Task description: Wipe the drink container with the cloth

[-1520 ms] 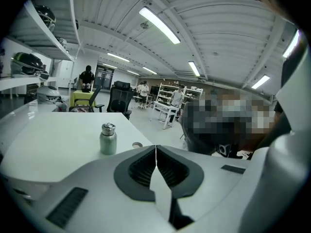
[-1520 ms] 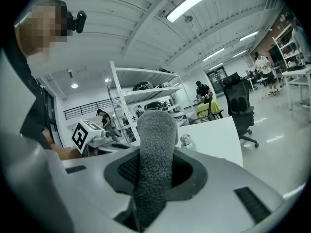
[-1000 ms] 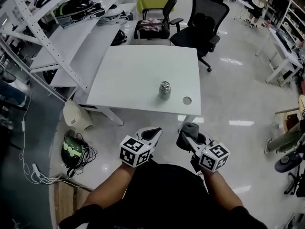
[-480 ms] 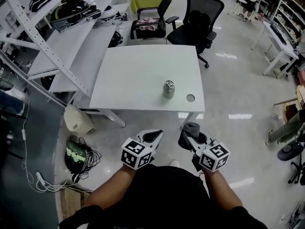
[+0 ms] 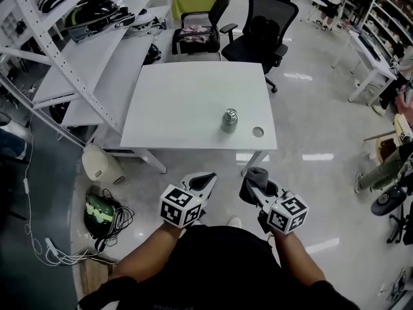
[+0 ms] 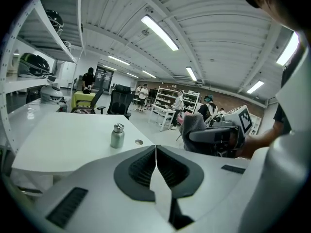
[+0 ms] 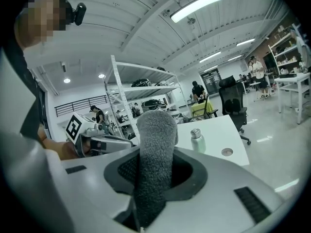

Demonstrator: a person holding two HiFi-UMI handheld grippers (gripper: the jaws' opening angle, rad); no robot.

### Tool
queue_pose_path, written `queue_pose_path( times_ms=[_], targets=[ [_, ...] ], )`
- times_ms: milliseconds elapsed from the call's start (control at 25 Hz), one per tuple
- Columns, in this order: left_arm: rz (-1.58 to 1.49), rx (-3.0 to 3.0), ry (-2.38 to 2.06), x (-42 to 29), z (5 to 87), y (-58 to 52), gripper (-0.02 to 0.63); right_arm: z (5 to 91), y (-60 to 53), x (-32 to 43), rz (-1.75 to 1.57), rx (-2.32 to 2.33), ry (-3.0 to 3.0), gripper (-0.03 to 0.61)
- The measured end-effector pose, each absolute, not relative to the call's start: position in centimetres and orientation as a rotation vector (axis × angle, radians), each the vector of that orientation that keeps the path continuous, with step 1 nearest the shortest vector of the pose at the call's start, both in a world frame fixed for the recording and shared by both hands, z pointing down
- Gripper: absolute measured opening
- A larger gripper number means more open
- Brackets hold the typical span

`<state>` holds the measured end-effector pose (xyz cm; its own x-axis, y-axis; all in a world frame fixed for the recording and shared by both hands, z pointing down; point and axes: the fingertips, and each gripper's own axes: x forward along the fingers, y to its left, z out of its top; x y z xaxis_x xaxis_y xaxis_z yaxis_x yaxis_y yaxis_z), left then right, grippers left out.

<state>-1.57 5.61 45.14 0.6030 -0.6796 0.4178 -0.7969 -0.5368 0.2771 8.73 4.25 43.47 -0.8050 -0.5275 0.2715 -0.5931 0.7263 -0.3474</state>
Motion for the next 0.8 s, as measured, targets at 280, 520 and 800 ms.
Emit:
queue_pose_path(
  times_ms=[280, 520, 800],
  targets=[
    [0.378, 2.406, -1.153, -2.18, 45.19, 6.24, 0.017, 43.97, 5.28, 8.21, 0.642, 0.918, -2.757, 0.114],
    [0.394, 2.429, -1.147, -2.12, 45.01, 6.23, 0.017, 43.84, 4.95, 8.14, 0.634, 0.933, -2.764, 0.114],
    [0.405, 2.430, -1.147, -2.59, 44.95, 6.04, 0.017, 43.88, 4.80, 7.99, 0.649, 0.948, -2.766, 0.114]
  ],
)
